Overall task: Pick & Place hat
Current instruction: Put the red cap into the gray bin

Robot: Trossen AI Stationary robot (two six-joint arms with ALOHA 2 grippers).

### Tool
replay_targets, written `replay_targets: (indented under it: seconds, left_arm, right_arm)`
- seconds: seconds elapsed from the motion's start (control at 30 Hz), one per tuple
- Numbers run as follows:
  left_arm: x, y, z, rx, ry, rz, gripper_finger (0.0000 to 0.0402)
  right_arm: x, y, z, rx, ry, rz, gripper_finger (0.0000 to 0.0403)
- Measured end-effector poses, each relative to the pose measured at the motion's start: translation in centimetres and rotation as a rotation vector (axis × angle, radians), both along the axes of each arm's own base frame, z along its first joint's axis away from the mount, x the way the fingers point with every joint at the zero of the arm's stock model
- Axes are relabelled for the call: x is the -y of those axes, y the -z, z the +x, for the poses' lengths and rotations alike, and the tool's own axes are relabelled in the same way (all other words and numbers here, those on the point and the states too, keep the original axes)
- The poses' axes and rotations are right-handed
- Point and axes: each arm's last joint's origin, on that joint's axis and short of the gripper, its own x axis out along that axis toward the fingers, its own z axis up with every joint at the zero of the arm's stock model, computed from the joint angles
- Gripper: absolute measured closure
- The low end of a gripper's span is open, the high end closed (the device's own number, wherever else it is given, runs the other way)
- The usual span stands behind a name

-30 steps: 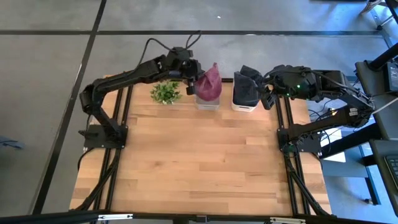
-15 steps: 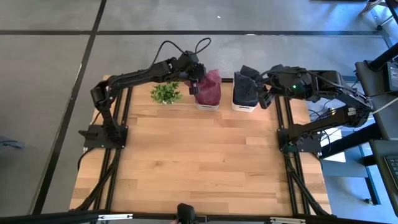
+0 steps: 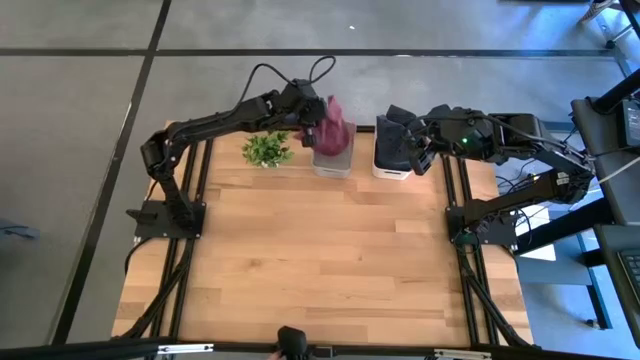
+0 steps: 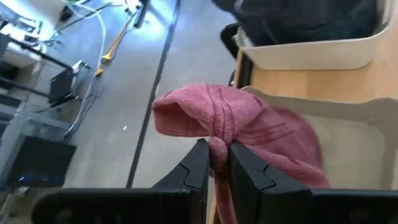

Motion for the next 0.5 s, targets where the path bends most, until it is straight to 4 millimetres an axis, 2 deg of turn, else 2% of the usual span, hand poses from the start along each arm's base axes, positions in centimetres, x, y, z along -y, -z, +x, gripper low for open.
replay_targets:
  seconds: [0.23, 0.5]
  left_arm:
    - [0.41, 0.29, 0.46, 0.001, 0.12, -0.03, 0.0363]
    - [0.24, 0.78, 0.72, -0.012, 0.128, -0.034, 0.0359]
  right_arm:
    - [0.01, 0.0, -0.01, -0.001, 0.002, -0.004, 0.0183]
    - [0.01, 0.0, 0.0, -0.001, 0.002, -0.003, 0.0183]
